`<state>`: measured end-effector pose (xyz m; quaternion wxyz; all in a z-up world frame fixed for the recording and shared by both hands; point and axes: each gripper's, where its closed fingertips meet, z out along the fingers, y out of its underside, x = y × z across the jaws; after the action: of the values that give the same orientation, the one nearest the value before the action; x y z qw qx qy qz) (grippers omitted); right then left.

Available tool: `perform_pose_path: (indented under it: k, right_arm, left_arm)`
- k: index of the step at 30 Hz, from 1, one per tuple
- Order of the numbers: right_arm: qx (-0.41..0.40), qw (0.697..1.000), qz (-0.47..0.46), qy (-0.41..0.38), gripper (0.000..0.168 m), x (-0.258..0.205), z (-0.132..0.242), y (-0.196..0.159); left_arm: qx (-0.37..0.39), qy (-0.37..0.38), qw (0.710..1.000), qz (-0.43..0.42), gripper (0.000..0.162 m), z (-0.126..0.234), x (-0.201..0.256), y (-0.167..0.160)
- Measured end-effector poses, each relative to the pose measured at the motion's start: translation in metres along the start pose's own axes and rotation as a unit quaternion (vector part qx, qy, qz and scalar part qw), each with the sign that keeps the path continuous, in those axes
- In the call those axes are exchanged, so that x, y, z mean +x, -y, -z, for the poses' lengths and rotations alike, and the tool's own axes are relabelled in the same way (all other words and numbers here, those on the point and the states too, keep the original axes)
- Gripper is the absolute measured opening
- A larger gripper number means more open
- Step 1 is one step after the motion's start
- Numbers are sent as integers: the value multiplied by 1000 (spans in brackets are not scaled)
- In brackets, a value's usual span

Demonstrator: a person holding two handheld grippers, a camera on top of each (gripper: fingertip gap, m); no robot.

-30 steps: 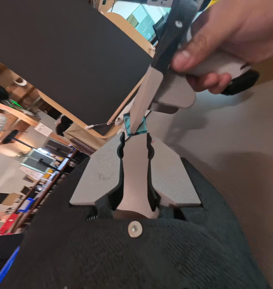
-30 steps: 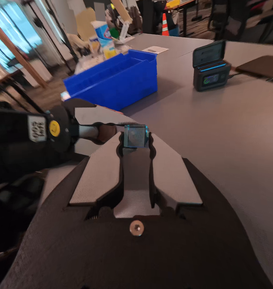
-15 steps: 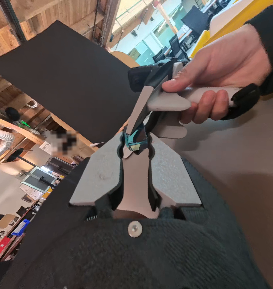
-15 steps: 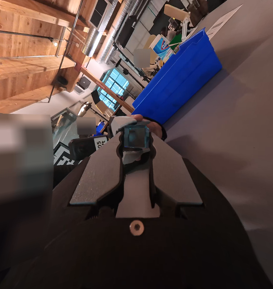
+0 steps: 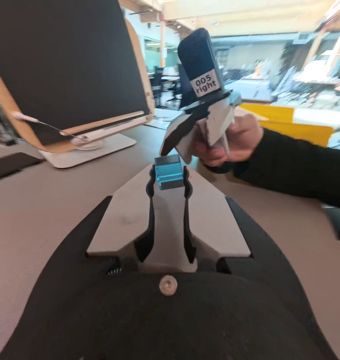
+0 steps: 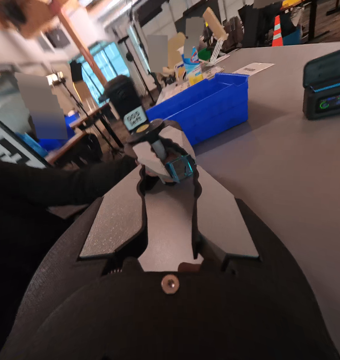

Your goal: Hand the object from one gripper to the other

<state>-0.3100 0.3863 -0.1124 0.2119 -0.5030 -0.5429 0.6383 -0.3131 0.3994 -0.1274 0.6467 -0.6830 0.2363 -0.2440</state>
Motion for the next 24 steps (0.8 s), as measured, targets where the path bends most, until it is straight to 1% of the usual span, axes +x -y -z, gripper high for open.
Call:
perform_pose_path:
  k: [1, 3, 5, 7, 8, 9, 10, 12, 14, 16, 18, 20, 21, 22, 24]
  right_arm:
    - [-17, 999, 33, -3, 47, -5, 0, -3]
    - [-63, 993, 103, -11, 55, -13, -1, -14]
    - [-109, 975, 191, -40, 58, -16, -4, -26]
    - [-129, 951, 273, -67, 53, -18, -8, -33]
    - [-132, 940, 303, -89, 53, -16, -11, -32]
    - [-130, 931, 323, -107, 57, -15, -12, -30]
    - [-128, 925, 338, -115, 60, -16, -14, -29]
    - [-133, 915, 359, -127, 57, -16, -15, -28]
    - [-154, 906, 373, -128, 52, -15, -16, -35]
    - [-173, 888, 399, -149, 49, -9, -17, -39]
    - [-173, 869, 433, -167, 40, -6, -19, -38]
    - [-176, 862, 446, -164, 37, -8, -22, -41]
    - [-187, 861, 448, -154, 29, -10, -23, -46]
    - [-196, 858, 451, -151, 25, -10, -23, -49]
    - [-201, 857, 448, -155, 24, -8, -23, -50]
  left_arm:
    - [3, -28, 999, 29, 25, 1, 5, 1]
    - [4, -77, 993, 86, 25, 4, 14, 2]
    - [-7, -161, 975, 152, 25, 10, 32, 2]
    - [-13, -172, 967, 185, 25, 10, 31, 0]
    - [-21, -173, 965, 197, 25, 10, 30, -4]
    - [-28, -172, 961, 214, 25, 9, 28, -7]
    - [-31, -169, 956, 237, 25, 9, 25, -9]
    - [-22, -189, 940, 282, 25, 10, 24, -6]
    - [-12, -210, 927, 311, 25, 12, 27, -2]
    - [-25, -200, 930, 309, 25, 10, 26, -7]
    - [-46, -196, 930, 306, 25, 8, 29, -14]
    - [-62, -211, 924, 313, 25, 6, 36, -19]
    - [-65, -213, 923, 314, 25, 6, 38, -20]
    - [-70, -213, 923, 313, 25, 5, 39, -22]
    - [-70, -209, 925, 308, 25, 4, 38, -22]
